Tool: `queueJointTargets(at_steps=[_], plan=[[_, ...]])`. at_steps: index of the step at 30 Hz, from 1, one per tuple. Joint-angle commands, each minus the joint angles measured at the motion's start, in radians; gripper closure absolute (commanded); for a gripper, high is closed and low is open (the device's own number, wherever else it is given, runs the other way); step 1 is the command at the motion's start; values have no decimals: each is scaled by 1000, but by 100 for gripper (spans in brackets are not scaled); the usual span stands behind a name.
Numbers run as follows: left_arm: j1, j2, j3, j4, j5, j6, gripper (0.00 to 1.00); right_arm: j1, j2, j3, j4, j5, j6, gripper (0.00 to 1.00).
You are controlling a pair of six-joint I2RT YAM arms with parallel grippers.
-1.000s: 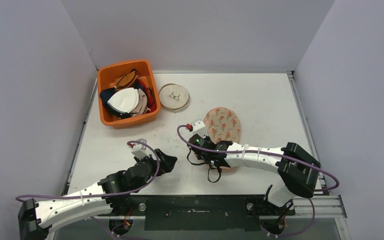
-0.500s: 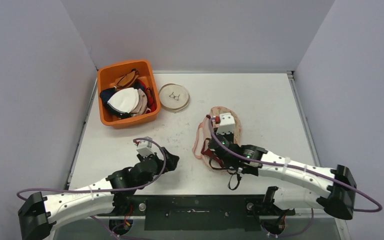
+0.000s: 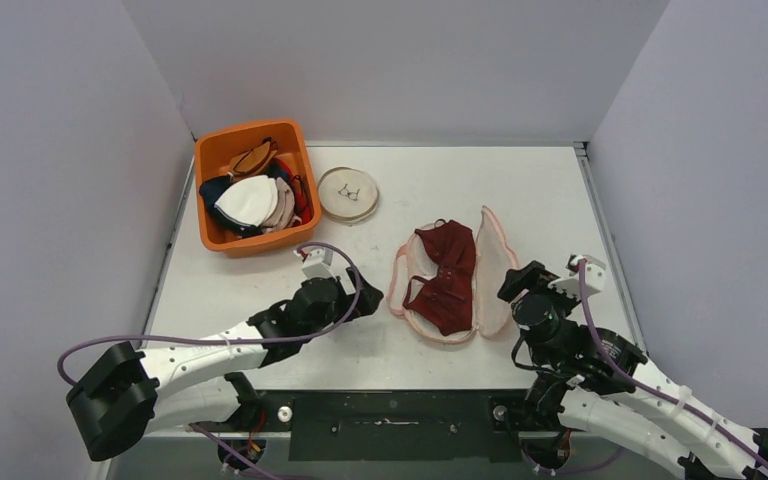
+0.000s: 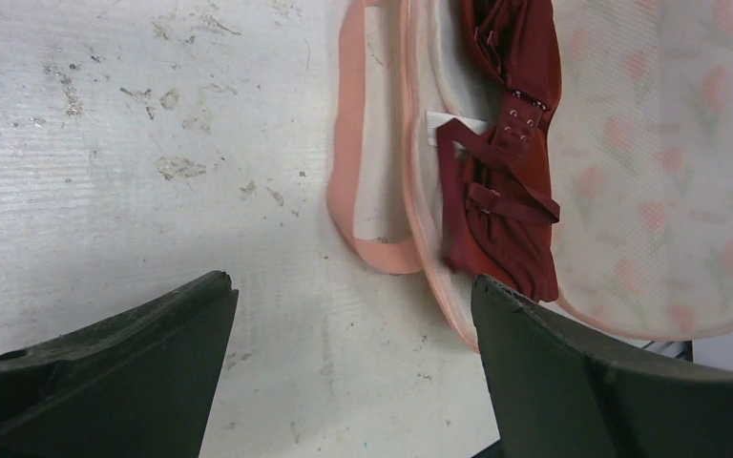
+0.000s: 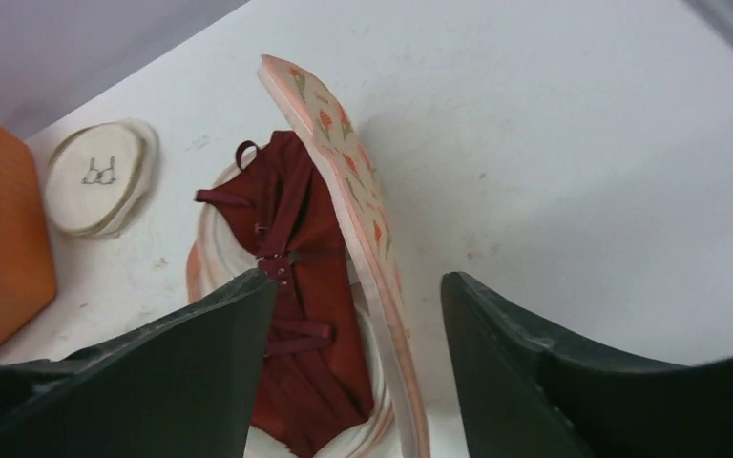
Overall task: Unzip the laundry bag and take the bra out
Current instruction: Open the laundry bag at the center of the board.
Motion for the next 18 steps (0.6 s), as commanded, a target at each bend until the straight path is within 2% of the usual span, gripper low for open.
queueJointTargets(at_steps=[1, 5, 7, 11, 15, 18], plan=[[19, 10, 47, 43, 31, 7, 8, -4, 15, 33, -155, 113, 141, 24], [34, -1, 59, 18, 34, 24, 8, -2, 74, 104, -145, 106, 89, 16], [44, -10, 65, 10, 42, 35, 8, 2, 84, 107, -17, 34, -61, 16], [66, -24, 86, 10, 77, 63, 8, 2, 142, 83, 210, -111, -226, 15], [75, -4, 127, 14, 119, 89, 8, -30, 285, 53, 368, -280, -280, 13], [87, 32, 156, 43, 184, 81, 8, -132, 351, 1, 485, -433, -293, 13]])
